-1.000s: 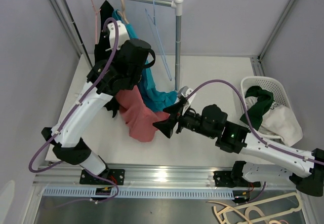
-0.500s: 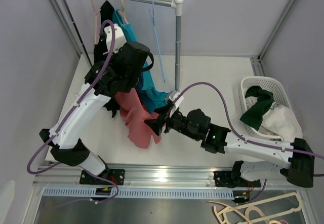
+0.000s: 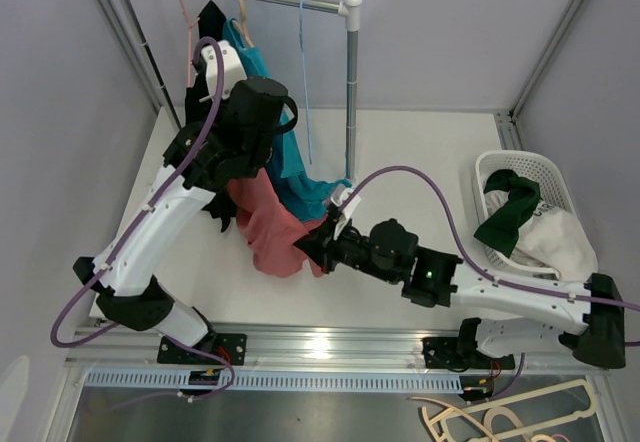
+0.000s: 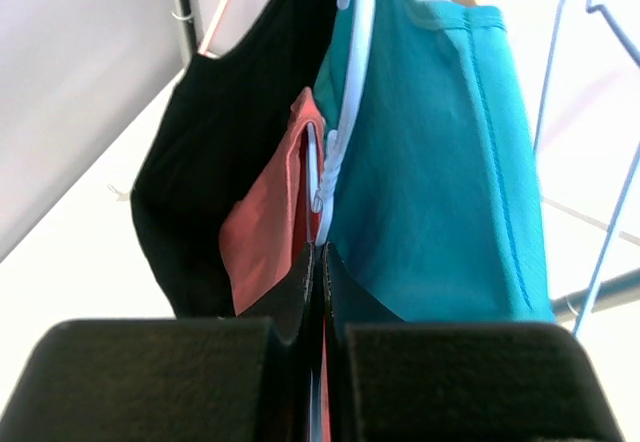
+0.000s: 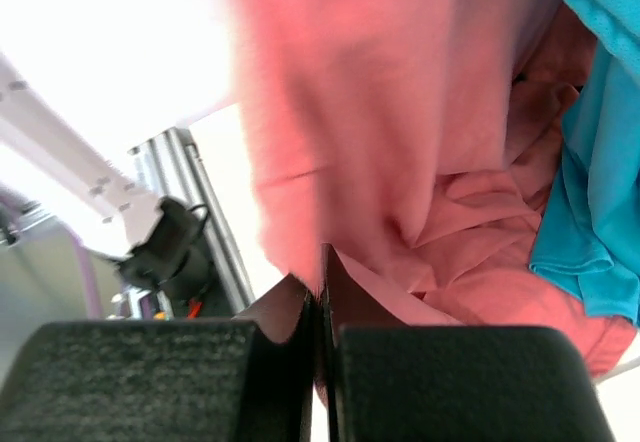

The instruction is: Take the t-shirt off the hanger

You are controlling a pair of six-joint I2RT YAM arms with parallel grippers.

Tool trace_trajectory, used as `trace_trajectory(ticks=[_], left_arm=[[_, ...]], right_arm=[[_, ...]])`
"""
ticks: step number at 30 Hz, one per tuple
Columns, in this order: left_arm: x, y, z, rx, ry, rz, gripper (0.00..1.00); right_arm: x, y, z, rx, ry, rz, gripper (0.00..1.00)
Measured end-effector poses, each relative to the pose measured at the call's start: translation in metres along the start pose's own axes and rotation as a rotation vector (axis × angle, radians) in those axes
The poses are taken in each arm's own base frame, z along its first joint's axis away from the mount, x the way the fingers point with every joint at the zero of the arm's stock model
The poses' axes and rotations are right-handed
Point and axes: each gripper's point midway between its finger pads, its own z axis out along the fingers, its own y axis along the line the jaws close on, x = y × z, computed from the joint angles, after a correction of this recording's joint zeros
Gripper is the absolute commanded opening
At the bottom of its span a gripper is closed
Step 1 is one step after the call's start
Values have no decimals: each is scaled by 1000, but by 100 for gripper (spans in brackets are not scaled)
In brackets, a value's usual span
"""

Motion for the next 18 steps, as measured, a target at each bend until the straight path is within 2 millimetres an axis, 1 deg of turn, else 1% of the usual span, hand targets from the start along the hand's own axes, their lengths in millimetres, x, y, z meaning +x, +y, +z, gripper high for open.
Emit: trace_trajectory(ticks=[4,6,9,13,15,18], left_arm=[[-2,5,14,-34,-15,12,1],[-6,8,20,-48,-28,13,1],[-15,10,30,-64,-49,7,1],[-21,12,47,-87,-69,21,1],[-22,12,54,-99,-70,36,1],[-24,11,64,-108,-73,59,1]], right_arm=[[-20,19,-31,-23,-33,5,0],[-29,25,-45,-29,-57,15,0],[-32,29,-61,-15,-67,30,0],[-13,29,-76,10,-26,39,0],[-1,25,-82,29,0,37,0],[11,19,-90,61,17,39,0]])
